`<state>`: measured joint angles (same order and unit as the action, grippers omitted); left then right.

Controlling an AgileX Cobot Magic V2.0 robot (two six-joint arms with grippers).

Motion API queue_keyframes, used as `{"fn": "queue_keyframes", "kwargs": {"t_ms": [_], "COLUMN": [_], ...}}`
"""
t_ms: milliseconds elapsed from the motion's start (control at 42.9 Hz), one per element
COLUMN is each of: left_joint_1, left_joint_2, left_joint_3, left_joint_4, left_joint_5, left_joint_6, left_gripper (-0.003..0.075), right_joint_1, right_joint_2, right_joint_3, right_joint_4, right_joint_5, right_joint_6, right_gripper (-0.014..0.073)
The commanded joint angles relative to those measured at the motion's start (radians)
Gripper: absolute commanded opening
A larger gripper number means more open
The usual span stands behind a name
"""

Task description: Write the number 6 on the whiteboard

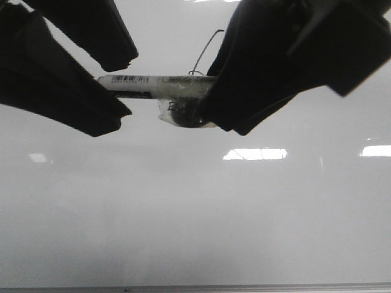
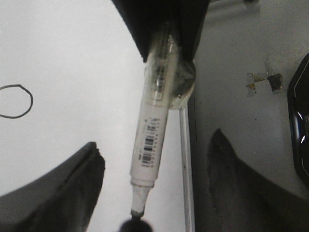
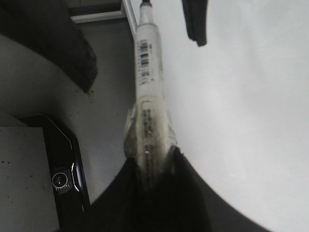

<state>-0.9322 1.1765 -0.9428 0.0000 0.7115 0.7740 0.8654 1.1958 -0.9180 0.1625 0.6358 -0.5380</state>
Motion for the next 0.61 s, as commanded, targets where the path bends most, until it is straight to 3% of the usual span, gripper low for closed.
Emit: {"fn": "queue_keyframes", "kwargs": {"t_ms": [0, 186, 420, 583], "left_joint_1": [-0.005, -0.005, -0.005, -0.005], "left_joint_2": [-0.019, -0.019, -0.019, -0.019], "left_joint_3": [-0.035, -0.035, -0.035, -0.035], "left_joint_4": [0.000, 0.000, 0.000, 0.000], "left_joint_5": [-0.081, -0.092, -0.111, -0.111], "left_joint_6": [0.000, 0.000, 0.000, 0.000], "left_gripper": [0.0351, 0.0267, 0.0083, 0.0024], "right_joint_1": [0.001, 0.001, 0.001, 0.001], "right_joint_2": [-0.030, -0.030, -0.030, -0.030], "right_joint_3": [-0.028, -0.028, -0.028, -0.028], "right_joint_4": [-0.001, -0.001, 0.000, 0.000], "right_joint_5": [-0.059, -0.067, -0.080, -0.097], "right_joint_6": [-0.011, -0.011, -0.011, -0.011], "right_gripper": [-0.0059, -0.0059, -0.0059, -0.0059]}}
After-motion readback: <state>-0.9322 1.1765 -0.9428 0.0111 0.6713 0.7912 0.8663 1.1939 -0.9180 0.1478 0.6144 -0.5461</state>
